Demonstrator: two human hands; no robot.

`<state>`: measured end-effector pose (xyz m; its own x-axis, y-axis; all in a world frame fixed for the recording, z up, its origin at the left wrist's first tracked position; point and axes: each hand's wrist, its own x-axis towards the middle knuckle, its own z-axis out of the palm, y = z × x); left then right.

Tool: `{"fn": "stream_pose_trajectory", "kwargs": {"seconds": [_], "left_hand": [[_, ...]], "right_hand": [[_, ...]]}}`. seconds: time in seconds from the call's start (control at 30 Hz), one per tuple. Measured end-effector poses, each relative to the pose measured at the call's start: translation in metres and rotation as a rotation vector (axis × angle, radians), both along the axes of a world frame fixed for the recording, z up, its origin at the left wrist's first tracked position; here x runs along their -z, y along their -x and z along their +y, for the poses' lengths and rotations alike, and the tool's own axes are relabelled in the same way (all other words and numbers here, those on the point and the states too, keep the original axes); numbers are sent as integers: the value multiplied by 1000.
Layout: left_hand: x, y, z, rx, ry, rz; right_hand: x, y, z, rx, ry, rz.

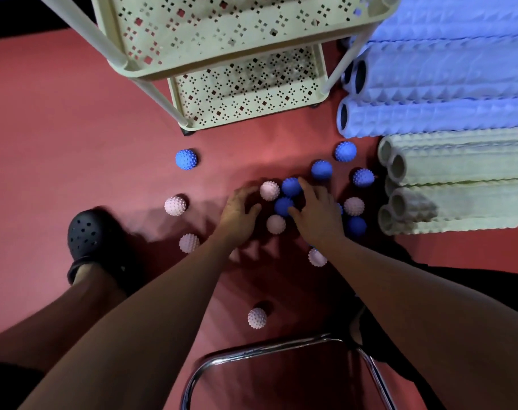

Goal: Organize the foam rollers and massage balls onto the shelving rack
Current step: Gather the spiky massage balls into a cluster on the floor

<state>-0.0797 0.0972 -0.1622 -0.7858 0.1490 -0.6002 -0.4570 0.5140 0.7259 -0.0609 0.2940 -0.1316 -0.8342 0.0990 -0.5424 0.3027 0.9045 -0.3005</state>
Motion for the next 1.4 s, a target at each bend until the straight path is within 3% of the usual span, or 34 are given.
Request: {"fn": "stream_pose_trajectory", "kwargs": {"seconds": [0.13, 0.2, 0.33, 0.47, 0.67, 0.83, 0.97, 1.07, 1.17, 1.27, 1.4], "left_hand": [[-26, -22, -44, -55, 352, 249], [-27, -32, -68, -132, 525, 266], [-18, -29, -95, -478, 689, -114], [-3, -29, -95, -521, 566, -361], [14, -24, -88, -447, 539, -251], [36, -19, -116, -155, 624, -234], [20, -23, -109, -285, 385, -142], [10, -20, -94, -466, 101, -267], [5, -11, -67, -481, -3, -372], [10, -9, -36, -392, -11, -415], [12, -5, 8, -202, 122, -390]], "right_hand": [[-18, -21, -19, -46, 109, 124], [-24, -27, -35, -58, 163, 121], [-31, -34, -73, -5, 209, 94], [-31, -41, -101, -61, 219, 78], [-22, -31, -102, -90, 198, 13], [-21, -23, -92, -92, 236, -21], [-23, -16, -89, -71, 252, -54], [-27, -13, -89, -12, 284, -91], [-32, -14, -83, 72, 313, -98], [-39, -21, -64, 118, 303, -86], [-42, -33, -34, 73, 208, -113]]}}
